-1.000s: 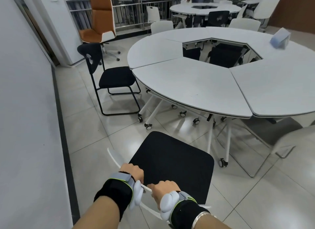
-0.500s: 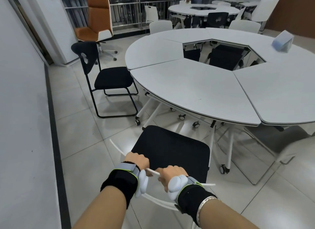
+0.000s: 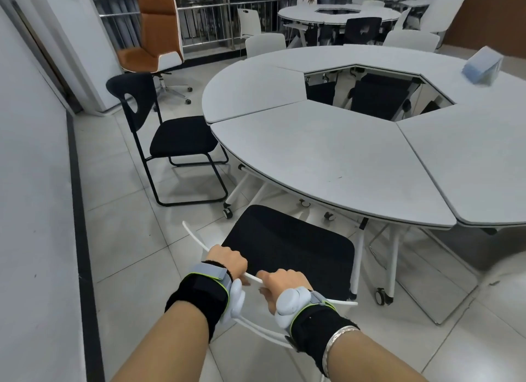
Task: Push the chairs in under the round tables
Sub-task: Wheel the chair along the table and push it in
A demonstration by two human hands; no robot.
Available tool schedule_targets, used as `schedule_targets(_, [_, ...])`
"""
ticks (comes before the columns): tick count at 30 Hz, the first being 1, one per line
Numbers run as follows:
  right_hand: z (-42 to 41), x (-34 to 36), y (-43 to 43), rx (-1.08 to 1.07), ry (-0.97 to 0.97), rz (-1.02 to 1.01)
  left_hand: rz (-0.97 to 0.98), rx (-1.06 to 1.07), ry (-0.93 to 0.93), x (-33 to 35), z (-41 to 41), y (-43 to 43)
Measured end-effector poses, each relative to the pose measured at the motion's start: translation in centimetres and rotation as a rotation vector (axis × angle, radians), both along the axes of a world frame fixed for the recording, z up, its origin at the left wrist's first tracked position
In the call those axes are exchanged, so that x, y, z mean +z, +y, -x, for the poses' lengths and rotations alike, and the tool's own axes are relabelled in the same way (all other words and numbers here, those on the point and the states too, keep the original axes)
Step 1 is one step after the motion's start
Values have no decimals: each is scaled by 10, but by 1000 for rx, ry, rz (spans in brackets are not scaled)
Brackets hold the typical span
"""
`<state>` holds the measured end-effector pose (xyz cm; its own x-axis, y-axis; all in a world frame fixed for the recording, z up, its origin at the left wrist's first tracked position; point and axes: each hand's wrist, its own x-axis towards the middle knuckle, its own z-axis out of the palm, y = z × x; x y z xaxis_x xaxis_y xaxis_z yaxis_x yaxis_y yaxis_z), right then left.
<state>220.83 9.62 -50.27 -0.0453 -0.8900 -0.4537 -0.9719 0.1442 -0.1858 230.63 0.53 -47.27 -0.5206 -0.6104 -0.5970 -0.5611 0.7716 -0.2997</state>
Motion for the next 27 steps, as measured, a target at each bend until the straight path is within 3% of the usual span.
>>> schedule_targets(13, [42, -3, -59, 36, 25, 11, -66, 44, 15, -6, 39, -60])
schedule_targets(27, [76, 5, -98, -118, 16, -56, -109, -29, 35, -5, 81, -108])
